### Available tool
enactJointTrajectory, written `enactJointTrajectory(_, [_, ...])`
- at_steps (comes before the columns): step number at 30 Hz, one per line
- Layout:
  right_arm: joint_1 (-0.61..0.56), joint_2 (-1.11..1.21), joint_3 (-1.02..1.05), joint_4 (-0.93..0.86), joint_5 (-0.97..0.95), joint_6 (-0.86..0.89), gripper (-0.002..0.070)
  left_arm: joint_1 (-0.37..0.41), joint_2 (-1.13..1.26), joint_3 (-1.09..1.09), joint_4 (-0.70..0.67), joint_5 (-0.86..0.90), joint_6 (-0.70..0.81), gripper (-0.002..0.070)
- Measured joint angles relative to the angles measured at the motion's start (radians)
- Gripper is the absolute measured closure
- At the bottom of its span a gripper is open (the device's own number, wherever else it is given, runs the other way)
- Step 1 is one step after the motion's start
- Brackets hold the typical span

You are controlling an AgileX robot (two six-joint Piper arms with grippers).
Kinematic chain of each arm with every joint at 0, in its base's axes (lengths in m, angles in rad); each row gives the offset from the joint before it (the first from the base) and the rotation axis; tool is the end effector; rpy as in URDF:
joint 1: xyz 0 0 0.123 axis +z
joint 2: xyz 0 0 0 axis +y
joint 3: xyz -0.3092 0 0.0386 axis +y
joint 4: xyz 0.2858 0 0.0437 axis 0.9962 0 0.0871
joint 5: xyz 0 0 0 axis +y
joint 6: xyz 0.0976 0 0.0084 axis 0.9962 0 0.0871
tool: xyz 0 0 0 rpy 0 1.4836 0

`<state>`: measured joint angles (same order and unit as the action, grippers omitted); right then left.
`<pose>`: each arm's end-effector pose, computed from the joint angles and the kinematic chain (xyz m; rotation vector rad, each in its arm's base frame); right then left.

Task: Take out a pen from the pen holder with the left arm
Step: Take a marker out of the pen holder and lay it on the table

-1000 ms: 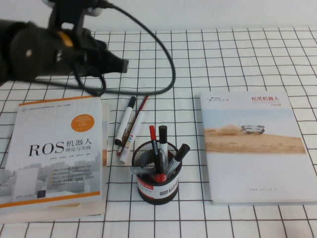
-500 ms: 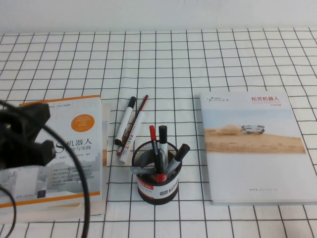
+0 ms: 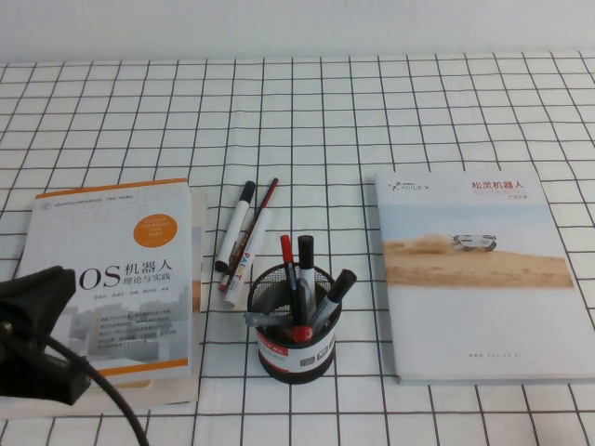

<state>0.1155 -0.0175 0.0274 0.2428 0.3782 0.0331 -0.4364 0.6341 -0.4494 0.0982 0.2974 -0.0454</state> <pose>0.0684 0.0167 0.1690 0.0727 1.8730 0.3418 0.1400 -0.0622 0.2901 0.4548 1.9178 -0.2258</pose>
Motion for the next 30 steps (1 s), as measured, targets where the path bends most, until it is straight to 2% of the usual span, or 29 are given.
enactJointTrajectory(6, [0.0, 0.0, 0.0, 0.0, 0.0, 0.0, 0.0689, 0.004, -0.105, 0.142, 0.037, -0.223, -0.004, 0.0678])
enactJointTrajectory(10, [0.0, 0.0, 0.0, 0.0, 0.0, 0.0, 0.0688, 0.059, -0.262, 0.251, -0.033, -0.283, 0.065, 0.0678])
enactJointTrajectory(17, [0.0, 0.0, 0.0, 0.0, 0.0, 0.0, 0.0688, 0.258, -0.525, 0.393, -0.079, -0.297, 0.09, 0.0678])
enactJointTrajectory(20, [0.0, 0.0, 0.0, 0.0, 0.0, 0.0, 0.0689, 0.317, -0.589, 0.437, -0.085, -0.297, 0.09, 0.0678])
enactJointTrajectory(24, [0.0, 0.0, 0.0, 0.0, 0.0, 0.0, 0.0689, 0.349, -0.637, 0.473, -0.109, -0.297, 0.092, 0.0678])
enactJointTrajectory(30, [0.0, 0.0, 0.0, 0.0, 0.0, 0.0, 0.0688, 0.349, -0.642, 0.474, -0.123, -0.173, 0.094, 0.0678])
